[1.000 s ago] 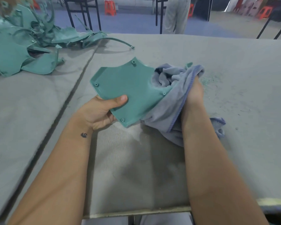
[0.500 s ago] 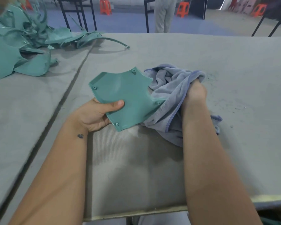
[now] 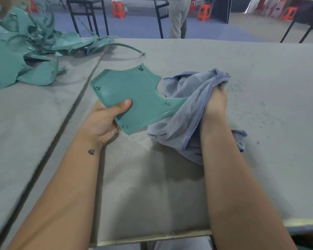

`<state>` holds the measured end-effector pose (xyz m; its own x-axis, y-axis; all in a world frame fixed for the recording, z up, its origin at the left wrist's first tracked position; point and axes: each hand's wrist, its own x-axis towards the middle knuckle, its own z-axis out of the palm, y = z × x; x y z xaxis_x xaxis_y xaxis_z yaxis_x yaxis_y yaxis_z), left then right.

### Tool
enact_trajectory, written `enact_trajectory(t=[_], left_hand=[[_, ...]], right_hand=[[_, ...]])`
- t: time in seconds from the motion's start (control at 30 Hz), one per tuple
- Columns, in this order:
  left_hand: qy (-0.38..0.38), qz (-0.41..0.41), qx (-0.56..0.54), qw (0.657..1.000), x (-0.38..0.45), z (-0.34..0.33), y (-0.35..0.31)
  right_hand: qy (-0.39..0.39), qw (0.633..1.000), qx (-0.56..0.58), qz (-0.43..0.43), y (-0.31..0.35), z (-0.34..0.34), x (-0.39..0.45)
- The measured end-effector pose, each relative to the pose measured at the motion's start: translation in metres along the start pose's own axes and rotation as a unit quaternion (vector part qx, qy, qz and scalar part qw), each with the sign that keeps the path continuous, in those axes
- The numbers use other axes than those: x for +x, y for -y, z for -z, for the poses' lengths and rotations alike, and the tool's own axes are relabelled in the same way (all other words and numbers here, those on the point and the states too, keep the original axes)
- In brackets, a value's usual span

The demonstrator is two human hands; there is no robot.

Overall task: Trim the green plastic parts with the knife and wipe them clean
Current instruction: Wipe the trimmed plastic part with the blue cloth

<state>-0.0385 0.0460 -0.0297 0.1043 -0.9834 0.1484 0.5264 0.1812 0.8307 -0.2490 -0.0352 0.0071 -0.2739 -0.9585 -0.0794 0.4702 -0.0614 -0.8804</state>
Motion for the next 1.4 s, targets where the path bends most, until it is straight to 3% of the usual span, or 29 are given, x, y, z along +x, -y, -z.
enact_trajectory(t=[0.13,0.2,0.27,0.33,0.37,0.43,0.53,0.63,0.7,0.77,0.87,0.93,1.0,1.17,1.23,1.3,1.37,1.4], left_hand=[[-0.064,-0.032,-0.031,0.997,0.003,-0.013,0.002],[-0.069,-0.035,-0.056,0.995,0.003,-0.013,-0.001],[-0.06,-0.029,-0.084,0.994,0.002,-0.01,-0.006],[-0.054,-0.016,-0.095,0.994,0.0,-0.006,-0.011],[-0.056,-0.011,-0.097,0.994,-0.002,-0.002,-0.014],[-0.101,-0.002,-0.101,0.99,-0.005,0.008,-0.018],[-0.191,-0.012,-0.126,0.973,-0.009,0.02,-0.025],[-0.167,-0.046,-0.168,0.97,-0.002,0.016,-0.024],[-0.169,-0.038,-0.125,0.977,0.002,0.008,-0.02],[-0.175,-0.024,-0.057,0.983,0.006,0.001,-0.015],[-0.148,-0.015,-0.009,0.989,0.006,-0.007,-0.003],[-0.124,-0.023,0.011,0.992,0.005,-0.013,0.002],[-0.105,-0.039,0.036,0.993,0.004,-0.017,0.004],[-0.111,-0.055,0.075,0.989,0.007,-0.017,0.004],[-0.123,-0.058,0.094,0.986,0.008,-0.021,0.005],[-0.144,-0.079,0.112,0.98,0.009,-0.027,0.007],[-0.16,-0.119,0.144,0.969,0.01,-0.032,0.007],[-0.166,-0.141,0.172,0.961,0.01,-0.034,0.007]], right_hand=[[-0.066,0.987,0.148,0.019,0.001,-0.001,-0.003],[-0.076,0.991,0.107,0.024,0.0,0.003,-0.002],[0.016,0.996,0.082,-0.01,0.001,0.005,-0.001],[0.118,0.993,-0.018,-0.02,0.003,0.004,0.0],[0.131,0.988,-0.077,-0.015,0.002,0.002,0.002],[0.092,0.991,-0.094,-0.017,0.0,0.001,0.006],[-0.028,0.998,-0.034,-0.044,0.0,0.009,0.007],[-0.093,0.995,0.032,0.035,0.002,0.009,0.003],[-0.059,0.989,0.056,0.127,0.005,-0.001,-0.009],[0.012,0.983,0.01,0.184,0.001,-0.013,-0.024],[0.131,0.973,-0.111,0.156,-0.017,-0.03,-0.042],[0.22,0.943,-0.2,0.148,-0.03,-0.042,-0.048],[0.262,0.876,-0.35,0.203,-0.039,-0.048,-0.048],[0.168,0.739,-0.543,0.361,-0.045,-0.046,-0.045],[0.145,0.71,-0.572,0.385,-0.046,-0.046,-0.048],[0.151,0.671,-0.603,0.405,-0.045,-0.046,-0.055],[0.207,0.608,-0.643,0.416,-0.049,-0.048,-0.065],[0.248,0.605,-0.641,0.402,-0.052,-0.05,-0.071]])
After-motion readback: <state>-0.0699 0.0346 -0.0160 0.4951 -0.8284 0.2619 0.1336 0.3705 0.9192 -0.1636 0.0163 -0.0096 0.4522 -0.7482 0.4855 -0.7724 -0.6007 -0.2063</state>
